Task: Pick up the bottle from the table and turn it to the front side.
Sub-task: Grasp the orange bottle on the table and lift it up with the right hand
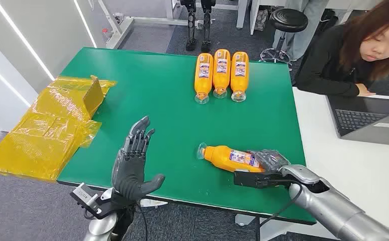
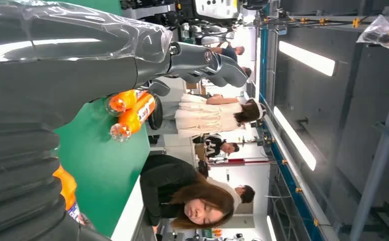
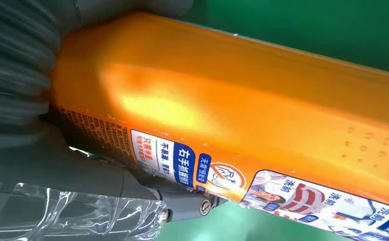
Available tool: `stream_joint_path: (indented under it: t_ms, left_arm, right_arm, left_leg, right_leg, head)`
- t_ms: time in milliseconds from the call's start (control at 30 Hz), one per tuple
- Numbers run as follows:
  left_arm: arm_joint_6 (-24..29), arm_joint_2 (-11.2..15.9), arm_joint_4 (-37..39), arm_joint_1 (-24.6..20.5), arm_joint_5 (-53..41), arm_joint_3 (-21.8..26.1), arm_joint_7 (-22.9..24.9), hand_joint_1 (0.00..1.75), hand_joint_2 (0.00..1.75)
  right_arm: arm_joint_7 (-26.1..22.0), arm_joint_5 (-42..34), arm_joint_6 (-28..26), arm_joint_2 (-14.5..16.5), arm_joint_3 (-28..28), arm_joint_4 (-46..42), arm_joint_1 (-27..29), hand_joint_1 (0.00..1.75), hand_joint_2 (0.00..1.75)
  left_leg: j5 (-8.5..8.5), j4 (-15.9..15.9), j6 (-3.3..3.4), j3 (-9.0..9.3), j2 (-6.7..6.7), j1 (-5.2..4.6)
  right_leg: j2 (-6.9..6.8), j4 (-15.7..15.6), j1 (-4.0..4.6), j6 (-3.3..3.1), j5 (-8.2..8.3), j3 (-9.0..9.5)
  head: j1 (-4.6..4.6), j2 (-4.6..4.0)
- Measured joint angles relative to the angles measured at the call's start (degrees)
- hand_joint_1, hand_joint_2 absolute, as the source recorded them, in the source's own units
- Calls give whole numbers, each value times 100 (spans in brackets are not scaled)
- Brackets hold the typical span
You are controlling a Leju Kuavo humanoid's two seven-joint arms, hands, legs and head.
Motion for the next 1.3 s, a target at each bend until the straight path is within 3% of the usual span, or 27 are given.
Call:
stream_joint_path:
  t_ms: [133,333,767,1000,1300]
  left_arm:
    - [18,-1,-51,76,-65,10,-2,0,175]
    - [70,-24,-154,232,-164,71,-11,0,175]
    - [143,13,-143,246,-98,71,-31,0,175]
    - [-189,9,31,70,86,43,-31,0,175]
    - [-1026,-55,445,-187,776,-178,-19,0,175]
  right_arm:
    - [34,401,-507,-6,-331,-268,325,175,175]
    - [199,1334,-1597,88,-1239,-1189,1356,175,175]
    - [63,1974,-2283,63,-2960,-3129,3384,175,175]
    - [-68,2235,-2885,183,-2984,-3779,4403,175,175]
    - [-376,2618,-3566,824,-2249,-3769,4388,175,175]
  left_leg:
    - [-2,-1,2,-8,-2,0]
    - [-2,-1,3,-48,-20,0]
    - [-11,-1,9,-74,-28,-3]
    - [-13,-3,6,-80,-23,-2]
    - [-11,-4,4,-79,-15,-1]
  right_leg:
    - [-2,0,0,1,-2,-5]
    - [-25,2,0,2,-7,-38]
    - [-33,-2,-3,11,-21,-63]
    - [-28,0,-2,14,-25,-70]
    - [-24,3,-2,13,-25,-72]
  head:
    - [1,0]
    - [0,0]
    - [1,0]
    - [0,0]
    - [0,0]
